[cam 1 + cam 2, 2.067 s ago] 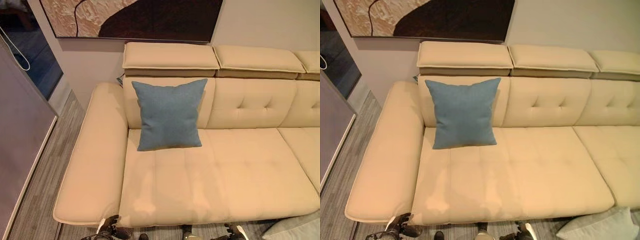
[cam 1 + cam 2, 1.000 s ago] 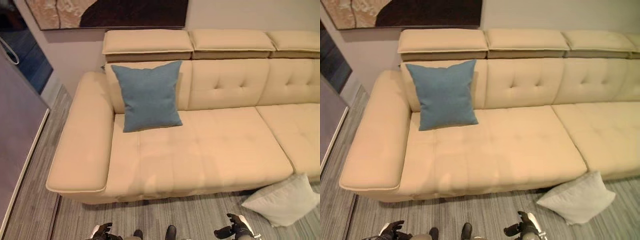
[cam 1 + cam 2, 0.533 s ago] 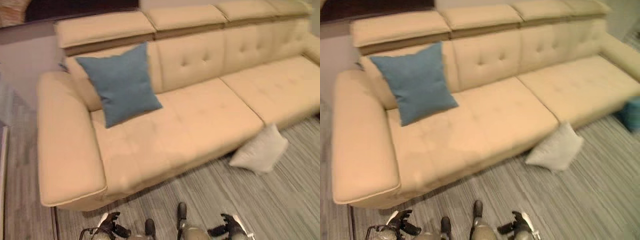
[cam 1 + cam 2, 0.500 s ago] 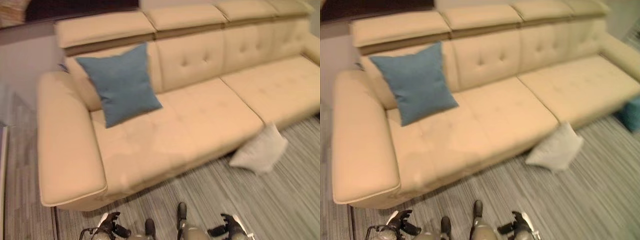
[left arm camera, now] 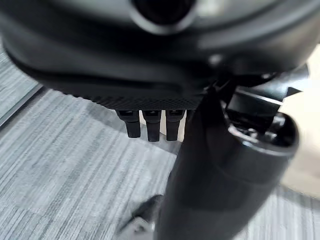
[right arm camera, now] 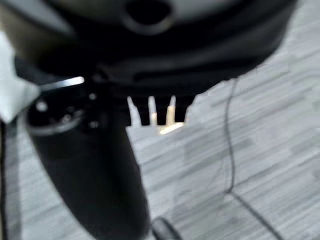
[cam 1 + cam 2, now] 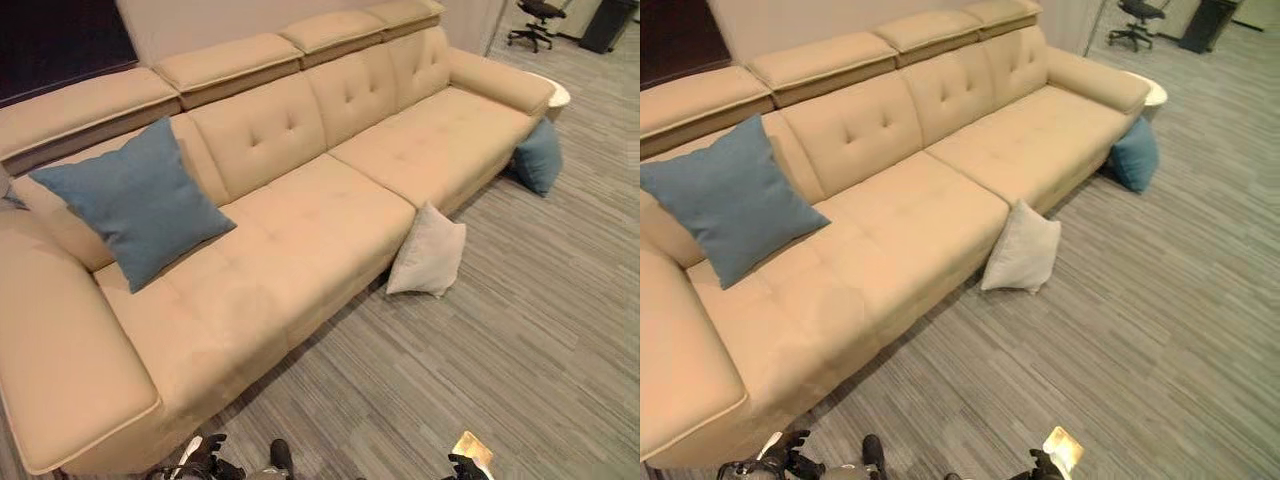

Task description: Pick up all the scattered cushions and arrange them neatly on the sofa.

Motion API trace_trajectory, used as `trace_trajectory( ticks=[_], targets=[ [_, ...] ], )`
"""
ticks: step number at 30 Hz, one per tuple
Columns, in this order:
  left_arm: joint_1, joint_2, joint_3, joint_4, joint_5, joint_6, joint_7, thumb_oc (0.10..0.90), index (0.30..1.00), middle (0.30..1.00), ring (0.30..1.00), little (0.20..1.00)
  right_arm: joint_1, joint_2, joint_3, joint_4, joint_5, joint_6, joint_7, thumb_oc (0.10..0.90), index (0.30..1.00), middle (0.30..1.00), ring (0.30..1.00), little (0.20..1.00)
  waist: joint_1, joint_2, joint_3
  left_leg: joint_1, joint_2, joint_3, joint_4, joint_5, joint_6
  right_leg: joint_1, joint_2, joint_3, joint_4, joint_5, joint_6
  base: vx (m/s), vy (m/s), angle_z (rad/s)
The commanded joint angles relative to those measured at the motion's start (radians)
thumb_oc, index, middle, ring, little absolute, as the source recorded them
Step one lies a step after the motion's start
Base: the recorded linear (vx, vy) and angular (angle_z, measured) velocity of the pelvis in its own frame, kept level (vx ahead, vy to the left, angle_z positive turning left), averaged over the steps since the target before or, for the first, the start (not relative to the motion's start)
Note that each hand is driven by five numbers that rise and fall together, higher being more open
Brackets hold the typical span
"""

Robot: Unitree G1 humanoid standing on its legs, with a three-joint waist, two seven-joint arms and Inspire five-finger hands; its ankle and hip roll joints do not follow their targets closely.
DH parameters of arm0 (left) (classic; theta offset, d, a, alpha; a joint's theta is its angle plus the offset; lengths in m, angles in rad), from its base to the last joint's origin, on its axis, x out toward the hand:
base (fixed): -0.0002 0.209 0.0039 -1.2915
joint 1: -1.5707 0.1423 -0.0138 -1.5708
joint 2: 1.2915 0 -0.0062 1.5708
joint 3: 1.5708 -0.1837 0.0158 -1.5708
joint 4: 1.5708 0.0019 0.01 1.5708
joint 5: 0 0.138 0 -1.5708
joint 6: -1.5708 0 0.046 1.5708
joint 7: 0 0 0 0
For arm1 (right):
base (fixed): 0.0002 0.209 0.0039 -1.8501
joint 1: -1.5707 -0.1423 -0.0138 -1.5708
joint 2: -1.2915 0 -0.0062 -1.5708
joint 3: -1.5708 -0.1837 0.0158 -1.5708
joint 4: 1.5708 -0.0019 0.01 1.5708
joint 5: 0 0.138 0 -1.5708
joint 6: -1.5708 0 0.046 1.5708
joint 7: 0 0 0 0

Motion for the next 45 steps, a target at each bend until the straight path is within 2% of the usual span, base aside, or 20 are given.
trace_trajectory(
  ticks=[1, 2, 4, 6, 10, 13, 16, 18, 20, 22, 26, 30, 31, 33, 35, 38, 41, 42, 43, 45],
  targets=[
    [-0.063, -0.057, -0.041, -0.025, 0.007, -0.031, -0.001, 0.800, 0.900, 0.900, 0.900, 0.900, -0.052, -0.054, -0.004, 0.002, 0.040, -0.024, -0.045, 0.800, 0.900, 0.900, 0.900, 0.900, 0.036, -0.023, 0.072, -0.004, -0.087, -0.188, 0.125, -0.229, 0.013, 0.081, 0.019, 0.111, -0.187, 0.114, 0.101, 0.05, -0.063, -0.43],
    [-0.064, -0.056, -0.041, -0.025, 0.007, -0.031, -0.001, 0.800, 0.900, 0.900, 0.900, 0.900, -0.052, -0.054, -0.005, 0.002, 0.040, -0.024, -0.045, 0.800, 0.900, 0.900, 0.900, 0.900, 0.035, -0.024, 0.069, -0.007, -0.088, -0.189, 0.121, -0.225, 0.013, 0.078, 0.018, 0.110, -0.188, 0.116, 0.101, 0.09, -0.039, -0.55],
    [-0.068, -0.060, -0.051, -0.016, 0.005, -0.029, 0.003, 0.800, 0.900, 0.900, 0.900, 0.900, -0.049, -0.053, -0.012, 0.012, 0.052, -0.019, -0.052, 0.800, 0.900, 0.900, 0.900, 0.900, 0.040, -0.022, 0.069, -0.051, -0.138, -0.252, 0.121, -0.214, 0.009, 0.076, 0.034, 0.165, -0.196, 0.128, 0.109, 0.06, 0.023, -0.90],
    [-0.066, -0.059, -0.047, -0.013, 0.005, -0.026, 0.003, 0.800, 0.900, 0.900, 0.900, 0.900, -0.048, -0.055, -0.015, 0.014, 0.053, -0.018, -0.052, 0.800, 0.900, 0.900, 0.900, 0.900, 0.041, -0.018, 0.067, -0.037, -0.137, -0.253, 0.101, -0.212, 0.010, 0.077, 0.040, 0.185, -0.199, 0.127, 0.112, 0.06, 0.049, -0.96],
    [-0.064, -0.055, -0.044, -0.015, 0.010, -0.022, 0.003, 0.800, 0.900, 0.900, 0.900, 0.900, -0.050, -0.052, -0.035, 0.030, 0.061, -0.007, -0.055, 0.800, 0.900, 0.900, 0.900, 0.900, 0.035, -0.004, 0.054, 0.002, -0.132, -0.227, 0.049, -0.210, 0.023, 0.072, 0.043, 0.219, -0.187, 0.123, 0.122, 0.09, 0.124, -0.57],
    [-0.060, -0.040, -0.032, -0.030, 0.000, -0.021, 0.010, 0.800, 0.900, 0.900, 0.900, 0.900, -0.049, -0.043, -0.053, 0.028, 0.080, -0.002, -0.052, 0.800, 0.900, 0.900, 0.900, 0.900, 0.047, -0.002, 0.059, 0.025, -0.118, -0.171, 0.028, -0.219, 0.041, 0.022, 0.030, 0.226, -0.098, 0.123, 0.143, 0.05, 0.128, -0.69],
    [-0.064, -0.023, -0.016, -0.038, -0.016, -0.020, 0.021, 0.800, 0.900, 0.900, 0.900, 0.900, -0.065, -0.037, -0.070, 0.019, 0.108, -0.003, -0.052, 0.800, 0.900, 0.900, 0.900, 0.900, 0.048, 0.005, 0.079, 0.042, -0.097, -0.129, 0.037, -0.237, 0.060, -0.060, -0.004, 0.175, 0.052, 0.134, 0.179, 0.03, 0.072, -0.96],
    [-0.062, -0.016, -0.010, -0.040, -0.019, -0.021, 0.022, 0.800, 0.900, 0.900, 0.900, 0.900, -0.066, -0.034, -0.076, 0.017, 0.112, -0.002, -0.050, 0.800, 0.900, 0.900, 0.900, 0.900, 0.049, 0.012, 0.087, 0.067, -0.092, -0.105, 0.033, -0.251, 0.065, -0.086, -0.053, 0.101, 0.088, 0.150, 0.192, 0.08, 0.024, -0.61],
    [-0.056, -0.014, -0.001, -0.040, -0.018, -0.019, 0.023, 0.800, 0.900, 0.900, 0.900, 0.900, -0.075, -0.039, -0.077, 0.016, 0.111, -0.003, -0.048, 0.800, 0.900, 0.900, 0.900, 0.900, 0.054, 0.017, 0.084, 0.098, -0.082, -0.078, 0.018, -0.263, 0.064, -0.079, -0.106, 0.018, 0.037, 0.163, 0.176, 0.14, -0.070, -0.33],
    [-0.054, -0.015, 0.004, -0.036, -0.018, -0.019, 0.020, 0.800, 0.900, 0.900, 0.900, 0.900, -0.081, -0.044, -0.073, 0.019, 0.104, 0.000, -0.046, 0.800, 0.900, 0.900, 0.900, 0.900, 0.055, 0.019, 0.085, 0.129, -0.078, -0.065, 0.002, -0.275, 0.063, -0.085, -0.119, -0.001, -0.016, 0.183, 0.169, 0.17, -0.106, -0.54],
    [-0.062, -0.017, -0.001, -0.026, -0.011, -0.026, 0.014, 0.800, 0.900, 0.900, 0.900, 0.900, -0.085, -0.055, -0.071, 0.015, 0.098, 0.004, -0.040, 0.800, 0.900, 0.900, 0.900, 0.900, 0.035, 0.026, 0.084, 0.172, -0.080, -0.063, 0.004, -0.308, 0.052, -0.121, -0.149, -0.023, -0.100, 0.241, 0.190, 0.21, -0.142, -0.29],
    [-0.057, -0.029, -0.005, -0.026, -0.011, -0.029, 0.013, 0.800, 0.900, 0.900, 0.900, 0.900, -0.065, -0.055, -0.066, 0.020, 0.092, -0.003, -0.035, 0.800, 0.900, 0.900, 0.900, 0.900, 0.022, 0.024, 0.060, 0.197, -0.064, -0.067, 0.027, -0.320, 0.027, -0.089, -0.122, -0.020, -0.125, 0.233, 0.171, 0.18, -0.188, -0.02],
    [-0.067, -0.039, -0.015, -0.034, -0.019, -0.028, 0.014, 0.800, 0.900, 0.900, 0.900, 0.900, -0.060, -0.061, -0.071, 0.023, 0.105, -0.012, -0.044, 0.800, 0.900, 0.900, 0.900, 0.900, 0.021, 0.016, 0.065, 0.129, -0.025, -0.069, 0.183, -0.289, -0.003, -0.046, -0.103, -0.038, -0.152, 0.220, 0.150, 0.16, -0.385, 0.03],
    [-0.073, -0.048, -0.029, -0.051, -0.025, -0.024, 0.011, 0.800, 0.900, 0.900, 0.900, 0.900, -0.055, -0.070, -0.070, 0.018, 0.121, -0.016, -0.049, 0.800, 0.900, 0.900, 0.900, 0.900, 0.031, 0.013, 0.082, 0.059, 0.024, -0.073, 0.360, -0.227, -0.022, 0.002, -0.067, -0.053, -0.170, 0.184, 0.106, 0.11, -0.344, 0.39],
    [-0.074, -0.051, -0.033, -0.052, -0.025, -0.022, 0.012, 0.800, 0.900, 0.900, 0.900, 0.900, -0.055, -0.073, -0.069, 0.022, 0.120, -0.014, -0.050, 0.800, 0.900, 0.900, 0.900, 0.900, 0.036, 0.012, 0.088, 0.035, 0.036, -0.078, 0.403, -0.206, -0.024, 0.019, -0.054, -0.056, -0.177, 0.170, 0.093, 0.11, -0.186, 0.29],
    [-0.076, -0.061, -0.041, -0.046, -0.027, -0.021, 0.015, 0.800, 0.900, 0.900, 0.900, 0.900, -0.053, -0.074, -0.060, 0.022, 0.122, -0.016, -0.049, 0.800, 0.900, 0.900, 0.900, 0.900, 0.052, 0.002, 0.093, -0.011, 0.008, -0.089, 0.379, -0.228, -0.011, 0.056, -0.034, -0.045, -0.202, 0.151, 0.086, 0.17, -0.117, 0.00],
    [-0.078, -0.066, -0.042, -0.033, -0.018, -0.018, 0.015, 0.800, 0.900, 0.900, 0.900, 0.900, -0.051, -0.074, -0.055, 0.025, 0.118, -0.017, -0.052, 0.800, 0.900, 0.900, 0.900, 0.900, 0.064, -0.012, 0.087, -0.046, -0.026, -0.077, 0.266, -0.254, 0.001, 0.085, -0.026, -0.039, -0.237, 0.148, 0.103, 0.19, -0.029, -0.04],
    [-0.078, -0.066, -0.043, -0.030, -0.013, -0.018, 0.014, 0.800, 0.900, 0.900, 0.900, 0.900, -0.050, -0.074, -0.053, 0.026, 0.117, -0.017, -0.054, 0.800, 0.900, 0.900, 0.900, 0.900, 0.066, -0.011, 0.085, -0.061, -0.029, -0.075, 0.218, -0.233, -0.003, 0.092, -0.018, -0.035, -0.247, 0.145, 0.107, 0.20, 0.010, 0.07],
    [-0.081, -0.064, -0.046, -0.028, -0.006, -0.018, 0.014, 0.800, 0.900, 0.900, 0.900, 0.900, -0.053, -0.071, -0.049, 0.027, 0.119, -0.015, -0.058, 0.800, 0.900, 0.900, 0.900, 0.900, 0.079, -0.007, 0.085, -0.099, -0.037, -0.074, 0.126, -0.157, -0.009, 0.119, 0.006, -0.023, -0.266, 0.136, 0.110, 0.26, 0.020, 0.13],
    [-0.082, -0.059, -0.049, -0.028, -0.005, -0.019, 0.014, 0.800, 0.900, 0.900, 0.900, 0.900, -0.053, -0.067, -0.047, 0.026, 0.126, -0.013, -0.063, 0.800, 0.900, 0.900, 0.900, 0.900, 0.093, 0.002, 0.084, -0.135, -0.038, -0.057, 0.061, -0.087, -0.020, 0.148, 0.033, -0.019, -0.276, 0.118, 0.110, 0.22, 0.020, 0.07]
  ],
)
